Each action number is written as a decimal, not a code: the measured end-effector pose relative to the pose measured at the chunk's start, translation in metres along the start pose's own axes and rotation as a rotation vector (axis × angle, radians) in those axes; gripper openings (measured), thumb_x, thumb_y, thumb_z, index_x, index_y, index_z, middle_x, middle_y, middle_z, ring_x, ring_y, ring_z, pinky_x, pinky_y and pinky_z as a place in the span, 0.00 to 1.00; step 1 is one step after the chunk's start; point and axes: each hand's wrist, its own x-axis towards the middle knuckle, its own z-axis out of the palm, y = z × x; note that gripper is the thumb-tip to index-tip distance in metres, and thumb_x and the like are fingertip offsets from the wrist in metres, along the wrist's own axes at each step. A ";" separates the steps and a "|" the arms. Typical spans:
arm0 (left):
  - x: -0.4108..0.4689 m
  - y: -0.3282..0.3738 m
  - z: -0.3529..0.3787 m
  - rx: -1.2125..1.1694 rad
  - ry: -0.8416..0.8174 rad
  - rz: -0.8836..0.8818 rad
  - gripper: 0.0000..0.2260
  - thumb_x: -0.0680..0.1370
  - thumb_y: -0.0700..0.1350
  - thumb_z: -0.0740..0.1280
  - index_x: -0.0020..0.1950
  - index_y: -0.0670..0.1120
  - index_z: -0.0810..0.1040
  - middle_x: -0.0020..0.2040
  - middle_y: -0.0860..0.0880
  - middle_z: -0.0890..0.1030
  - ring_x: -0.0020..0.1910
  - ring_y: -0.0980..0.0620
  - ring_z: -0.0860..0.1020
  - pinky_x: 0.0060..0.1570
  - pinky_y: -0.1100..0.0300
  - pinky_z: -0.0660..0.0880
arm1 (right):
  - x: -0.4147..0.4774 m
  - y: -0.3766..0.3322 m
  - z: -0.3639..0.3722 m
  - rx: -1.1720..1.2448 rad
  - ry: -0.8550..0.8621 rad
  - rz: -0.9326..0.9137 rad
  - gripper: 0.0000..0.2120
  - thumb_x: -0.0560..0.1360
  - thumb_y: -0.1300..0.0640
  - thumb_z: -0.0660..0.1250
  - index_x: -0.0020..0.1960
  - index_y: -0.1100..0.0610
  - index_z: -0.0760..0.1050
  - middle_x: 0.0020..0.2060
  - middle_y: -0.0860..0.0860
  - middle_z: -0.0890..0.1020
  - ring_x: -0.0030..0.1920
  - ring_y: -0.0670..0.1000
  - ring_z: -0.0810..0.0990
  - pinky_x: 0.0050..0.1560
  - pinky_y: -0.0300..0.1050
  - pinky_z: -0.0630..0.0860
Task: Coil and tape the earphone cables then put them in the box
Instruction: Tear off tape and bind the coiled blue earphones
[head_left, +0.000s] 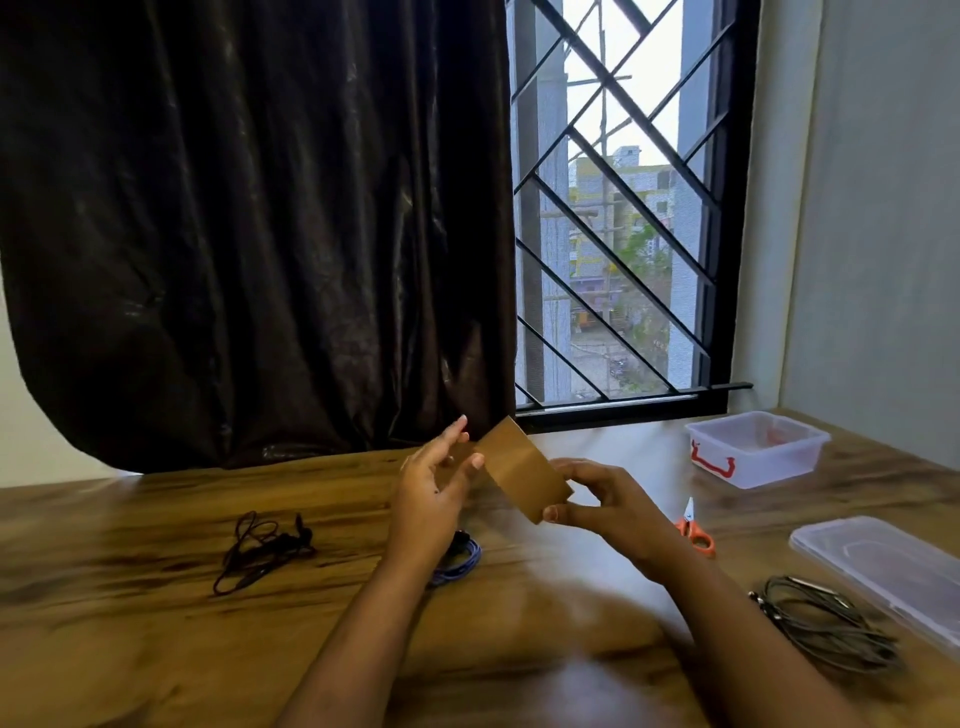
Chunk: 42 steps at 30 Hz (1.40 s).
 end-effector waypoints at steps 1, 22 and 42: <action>0.001 0.001 -0.001 -0.022 -0.056 -0.012 0.18 0.75 0.53 0.65 0.65 0.55 0.74 0.61 0.58 0.76 0.61 0.60 0.72 0.58 0.63 0.70 | 0.000 0.000 -0.001 0.006 -0.007 0.006 0.14 0.68 0.60 0.76 0.50 0.46 0.82 0.55 0.44 0.81 0.59 0.46 0.76 0.60 0.47 0.72; -0.001 0.011 -0.003 -0.157 0.106 -0.026 0.02 0.74 0.40 0.71 0.42 0.46 0.82 0.37 0.49 0.83 0.36 0.58 0.79 0.36 0.67 0.76 | -0.005 -0.007 0.003 0.046 0.007 0.030 0.11 0.68 0.60 0.76 0.47 0.46 0.83 0.51 0.48 0.82 0.58 0.47 0.77 0.63 0.55 0.73; 0.000 0.009 -0.007 -0.225 0.078 -0.095 0.04 0.75 0.38 0.69 0.43 0.45 0.82 0.39 0.47 0.84 0.40 0.53 0.82 0.41 0.64 0.79 | -0.005 -0.009 0.003 0.041 -0.019 0.051 0.10 0.69 0.59 0.75 0.46 0.47 0.83 0.52 0.53 0.82 0.58 0.48 0.77 0.60 0.47 0.74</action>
